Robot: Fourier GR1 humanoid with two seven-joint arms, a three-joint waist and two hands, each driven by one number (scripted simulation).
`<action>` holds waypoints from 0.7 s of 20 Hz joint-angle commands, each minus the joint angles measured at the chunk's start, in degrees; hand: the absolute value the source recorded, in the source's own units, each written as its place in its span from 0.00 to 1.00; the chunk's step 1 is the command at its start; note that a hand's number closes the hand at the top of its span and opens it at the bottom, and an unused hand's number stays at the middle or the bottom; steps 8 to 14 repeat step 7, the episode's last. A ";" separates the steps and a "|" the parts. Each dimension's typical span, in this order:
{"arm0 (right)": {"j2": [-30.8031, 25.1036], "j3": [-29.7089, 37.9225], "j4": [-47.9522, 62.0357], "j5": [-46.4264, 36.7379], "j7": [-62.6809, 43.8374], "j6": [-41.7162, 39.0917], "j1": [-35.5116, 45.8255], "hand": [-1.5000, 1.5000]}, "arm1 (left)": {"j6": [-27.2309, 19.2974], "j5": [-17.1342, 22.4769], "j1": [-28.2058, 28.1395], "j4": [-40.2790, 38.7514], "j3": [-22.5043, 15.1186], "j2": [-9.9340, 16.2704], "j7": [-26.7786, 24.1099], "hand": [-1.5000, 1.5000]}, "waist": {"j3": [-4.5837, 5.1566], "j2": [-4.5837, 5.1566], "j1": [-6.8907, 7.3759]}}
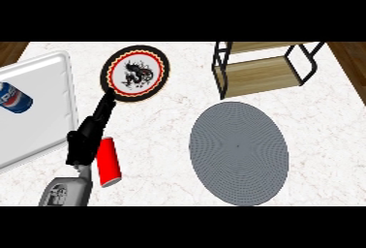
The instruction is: Pick the cupcake from the placemat and place it in the tiered shelf
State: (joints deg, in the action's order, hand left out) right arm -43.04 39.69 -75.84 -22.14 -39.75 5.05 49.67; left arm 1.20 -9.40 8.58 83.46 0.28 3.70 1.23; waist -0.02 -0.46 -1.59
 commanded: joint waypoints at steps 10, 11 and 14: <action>-9.85 19.42 -1.30 16.42 7.20 -20.95 -21.58 0.00 | 1.36 0.76 0.78 0.43 0.83 1.39 0.53 0.50 | -0.05 0.15 -0.05; -9.85 19.42 -1.30 16.42 7.20 -20.95 -21.58 0.00 | 1.36 0.76 0.78 0.43 0.83 1.39 0.53 0.50 | -0.05 0.15 -0.05; -9.85 19.42 -1.30 16.42 7.20 -20.95 -21.58 0.00 | 1.36 0.76 0.78 0.43 0.83 1.39 0.53 0.50 | -0.05 0.15 -0.05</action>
